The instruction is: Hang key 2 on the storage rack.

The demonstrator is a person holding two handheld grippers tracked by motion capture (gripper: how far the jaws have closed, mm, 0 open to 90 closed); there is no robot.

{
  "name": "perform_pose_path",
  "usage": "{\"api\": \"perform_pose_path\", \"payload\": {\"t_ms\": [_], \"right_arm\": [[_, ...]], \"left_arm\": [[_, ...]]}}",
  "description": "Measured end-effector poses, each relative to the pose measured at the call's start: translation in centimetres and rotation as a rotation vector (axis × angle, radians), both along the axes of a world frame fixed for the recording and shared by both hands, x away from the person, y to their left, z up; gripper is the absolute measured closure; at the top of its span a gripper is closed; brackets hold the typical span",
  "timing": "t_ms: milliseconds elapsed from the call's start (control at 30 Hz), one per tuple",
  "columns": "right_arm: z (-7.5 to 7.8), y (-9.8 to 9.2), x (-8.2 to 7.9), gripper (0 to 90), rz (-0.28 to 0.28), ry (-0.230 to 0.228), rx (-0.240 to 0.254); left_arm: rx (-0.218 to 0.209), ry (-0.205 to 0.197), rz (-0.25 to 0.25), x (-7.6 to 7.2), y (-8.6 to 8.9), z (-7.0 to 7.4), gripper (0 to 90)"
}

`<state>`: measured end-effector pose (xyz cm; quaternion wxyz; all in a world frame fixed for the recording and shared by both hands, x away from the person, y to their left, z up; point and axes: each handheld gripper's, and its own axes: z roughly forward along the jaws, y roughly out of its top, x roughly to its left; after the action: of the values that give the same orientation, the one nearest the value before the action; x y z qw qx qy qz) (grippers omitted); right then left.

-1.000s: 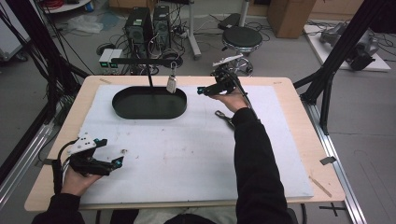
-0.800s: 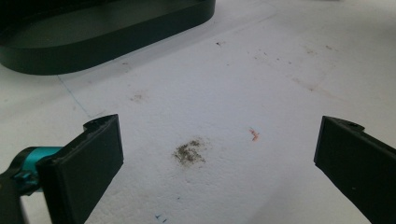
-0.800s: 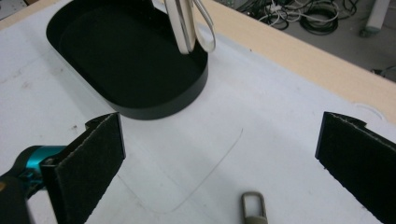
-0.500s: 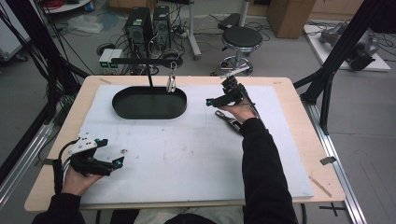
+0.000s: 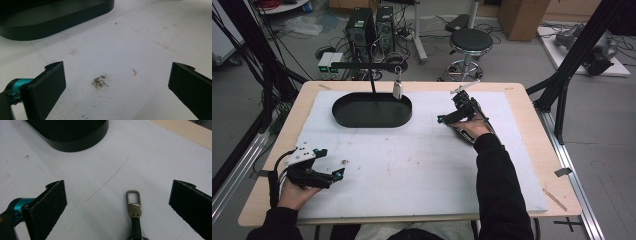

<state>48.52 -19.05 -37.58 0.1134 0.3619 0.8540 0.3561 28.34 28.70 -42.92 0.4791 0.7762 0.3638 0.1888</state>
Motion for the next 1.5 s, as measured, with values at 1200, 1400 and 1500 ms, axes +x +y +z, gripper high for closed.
{"api": "perform_pose_path", "payload": {"t_ms": [1200,1400,1500], "right_arm": [[-4.8,-1.3,0.4,53.2,-0.082,0.134,-0.201],[-4.9,-1.8,0.6,62.9,-0.120,0.153,-0.173],[-4.9,-1.9,0.7,65.4,-0.125,0.149,-0.166]], "left_arm": [[0.008,0.004,-0.003,0.1,-0.1,-0.1,1.7],[0.007,0.008,-0.001,0.1,-0.1,-0.1,1.7],[0.009,0.007,-0.002,0.1,-0.2,-0.1,1.7]]}}
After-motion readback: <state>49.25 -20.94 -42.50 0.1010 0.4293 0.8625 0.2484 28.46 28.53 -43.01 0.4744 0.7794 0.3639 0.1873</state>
